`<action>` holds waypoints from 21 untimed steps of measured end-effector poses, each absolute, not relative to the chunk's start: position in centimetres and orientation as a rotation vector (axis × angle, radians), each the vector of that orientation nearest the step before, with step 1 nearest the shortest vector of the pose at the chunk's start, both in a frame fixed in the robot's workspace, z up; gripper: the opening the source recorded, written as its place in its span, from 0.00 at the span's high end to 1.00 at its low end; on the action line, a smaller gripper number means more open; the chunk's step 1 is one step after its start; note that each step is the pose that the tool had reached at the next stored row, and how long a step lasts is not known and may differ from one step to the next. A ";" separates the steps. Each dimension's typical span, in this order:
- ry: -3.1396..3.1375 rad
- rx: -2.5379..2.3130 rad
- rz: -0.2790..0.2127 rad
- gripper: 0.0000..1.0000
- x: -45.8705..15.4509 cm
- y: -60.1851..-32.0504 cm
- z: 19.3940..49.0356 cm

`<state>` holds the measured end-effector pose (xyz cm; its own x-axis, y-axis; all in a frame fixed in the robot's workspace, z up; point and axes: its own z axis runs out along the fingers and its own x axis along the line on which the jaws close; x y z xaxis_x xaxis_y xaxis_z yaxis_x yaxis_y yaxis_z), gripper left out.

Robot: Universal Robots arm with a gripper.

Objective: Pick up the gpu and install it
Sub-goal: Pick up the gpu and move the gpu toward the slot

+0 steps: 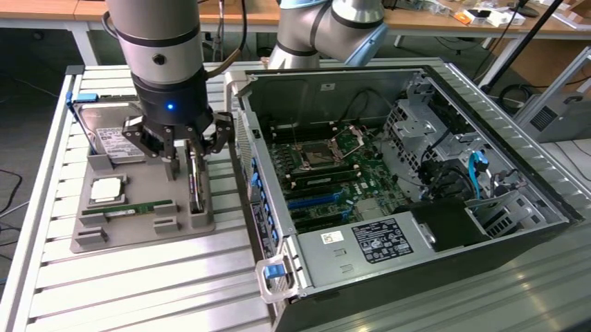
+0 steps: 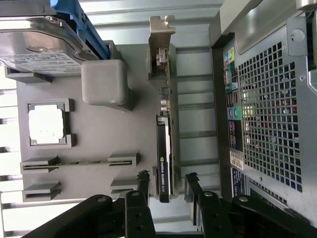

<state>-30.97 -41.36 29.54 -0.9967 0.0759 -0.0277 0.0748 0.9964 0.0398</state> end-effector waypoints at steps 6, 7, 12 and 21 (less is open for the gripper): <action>3.109 0.117 0.060 0.58 -31.0 -41.4 29.4; 3.110 0.117 0.060 0.58 -31.0 -41.4 29.4; 3.110 0.117 0.060 0.58 -31.0 -41.4 29.3; 3.109 0.117 0.060 0.58 -31.0 -41.4 29.0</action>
